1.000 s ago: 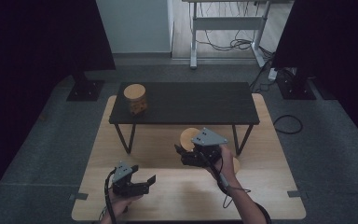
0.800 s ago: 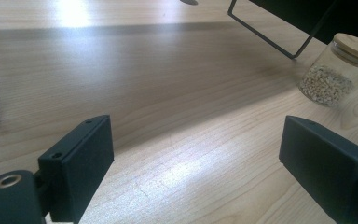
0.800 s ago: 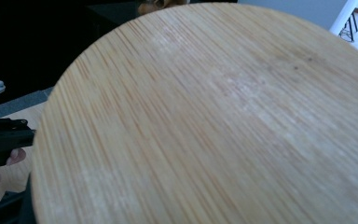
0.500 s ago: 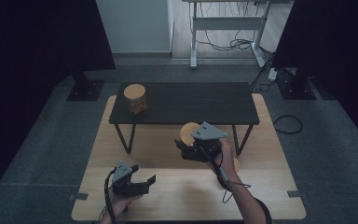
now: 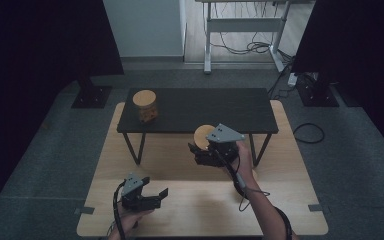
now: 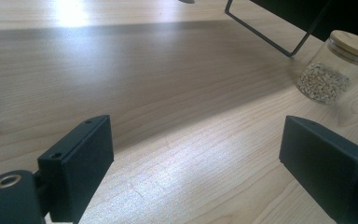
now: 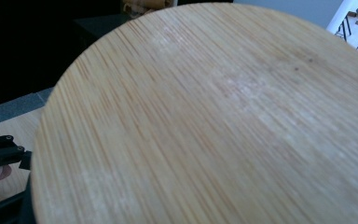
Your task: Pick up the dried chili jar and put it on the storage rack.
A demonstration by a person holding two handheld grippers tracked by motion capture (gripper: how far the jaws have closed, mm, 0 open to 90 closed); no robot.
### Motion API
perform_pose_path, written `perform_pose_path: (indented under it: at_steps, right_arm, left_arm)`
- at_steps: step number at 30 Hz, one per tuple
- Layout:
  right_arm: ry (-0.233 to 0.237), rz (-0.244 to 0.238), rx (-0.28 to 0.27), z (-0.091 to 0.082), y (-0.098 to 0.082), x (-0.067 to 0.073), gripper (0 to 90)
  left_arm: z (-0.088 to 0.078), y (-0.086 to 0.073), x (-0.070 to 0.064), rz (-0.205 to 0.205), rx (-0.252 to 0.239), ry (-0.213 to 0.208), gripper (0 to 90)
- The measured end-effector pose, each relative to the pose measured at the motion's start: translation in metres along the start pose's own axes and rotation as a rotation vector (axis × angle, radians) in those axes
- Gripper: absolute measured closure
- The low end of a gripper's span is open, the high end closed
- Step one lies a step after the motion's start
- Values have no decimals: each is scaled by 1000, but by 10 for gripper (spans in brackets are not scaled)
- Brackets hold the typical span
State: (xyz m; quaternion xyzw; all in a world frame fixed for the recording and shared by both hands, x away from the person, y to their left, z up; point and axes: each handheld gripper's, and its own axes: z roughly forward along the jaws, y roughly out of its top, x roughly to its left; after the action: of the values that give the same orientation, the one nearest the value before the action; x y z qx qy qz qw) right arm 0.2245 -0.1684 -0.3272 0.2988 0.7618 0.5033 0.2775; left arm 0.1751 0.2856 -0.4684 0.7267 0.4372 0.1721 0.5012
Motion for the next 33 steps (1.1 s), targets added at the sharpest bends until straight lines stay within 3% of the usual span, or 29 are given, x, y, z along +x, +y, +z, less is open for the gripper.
perform_pose_path:
  at_steps: [33]
  right_arm:
    - [20,-36,-2,21,23,-19,239]
  left_arm:
    - [0,1,2,4,-6,-6,94]
